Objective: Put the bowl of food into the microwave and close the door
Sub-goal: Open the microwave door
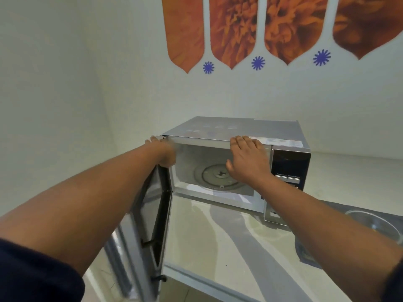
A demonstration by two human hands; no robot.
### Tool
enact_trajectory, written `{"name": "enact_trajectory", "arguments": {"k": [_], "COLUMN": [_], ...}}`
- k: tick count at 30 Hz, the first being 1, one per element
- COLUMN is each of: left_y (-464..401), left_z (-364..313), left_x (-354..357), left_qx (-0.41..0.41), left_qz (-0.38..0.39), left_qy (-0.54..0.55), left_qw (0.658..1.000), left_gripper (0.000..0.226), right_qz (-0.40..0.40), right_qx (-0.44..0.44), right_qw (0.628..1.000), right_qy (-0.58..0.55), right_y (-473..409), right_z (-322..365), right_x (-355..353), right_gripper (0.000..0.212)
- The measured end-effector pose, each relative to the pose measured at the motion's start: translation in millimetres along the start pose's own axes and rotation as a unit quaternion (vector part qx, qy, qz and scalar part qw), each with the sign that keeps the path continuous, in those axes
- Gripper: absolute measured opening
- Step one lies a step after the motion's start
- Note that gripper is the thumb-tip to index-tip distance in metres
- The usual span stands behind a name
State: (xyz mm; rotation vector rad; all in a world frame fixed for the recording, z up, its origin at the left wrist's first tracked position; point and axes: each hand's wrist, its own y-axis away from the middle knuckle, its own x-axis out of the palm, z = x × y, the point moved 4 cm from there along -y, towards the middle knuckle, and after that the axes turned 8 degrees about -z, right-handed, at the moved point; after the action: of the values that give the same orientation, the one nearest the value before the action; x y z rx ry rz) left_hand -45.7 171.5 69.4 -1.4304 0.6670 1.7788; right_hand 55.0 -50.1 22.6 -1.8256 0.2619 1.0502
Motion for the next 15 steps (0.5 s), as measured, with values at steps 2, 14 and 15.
{"name": "enact_trajectory", "arguments": {"k": [2,14,15], "left_y": [-2.1,-9.8,-9.5], "left_z": [12.0,68.7,70.9], "left_x": [1.9,26.5,27.4], "left_qx": [-0.025,0.027,0.031], "left_qz": [-0.001,-0.193,-0.208], "left_qy": [0.004,0.081,0.079], "left_qw": [1.000,0.978,0.974], "left_gripper": [0.079,0.031,0.029], "right_qz": [-0.004,-0.048,-0.054], "right_qx": [0.002,0.040,0.041], "right_qw": [1.000,0.998,0.997], "right_qy": [0.000,-0.027,-0.027], "right_y": [1.1,3.9,3.5], "right_z": [0.9,6.3,6.1], "right_x": [0.2,6.0,6.2], "right_gripper": [0.074,0.068,0.068]}}
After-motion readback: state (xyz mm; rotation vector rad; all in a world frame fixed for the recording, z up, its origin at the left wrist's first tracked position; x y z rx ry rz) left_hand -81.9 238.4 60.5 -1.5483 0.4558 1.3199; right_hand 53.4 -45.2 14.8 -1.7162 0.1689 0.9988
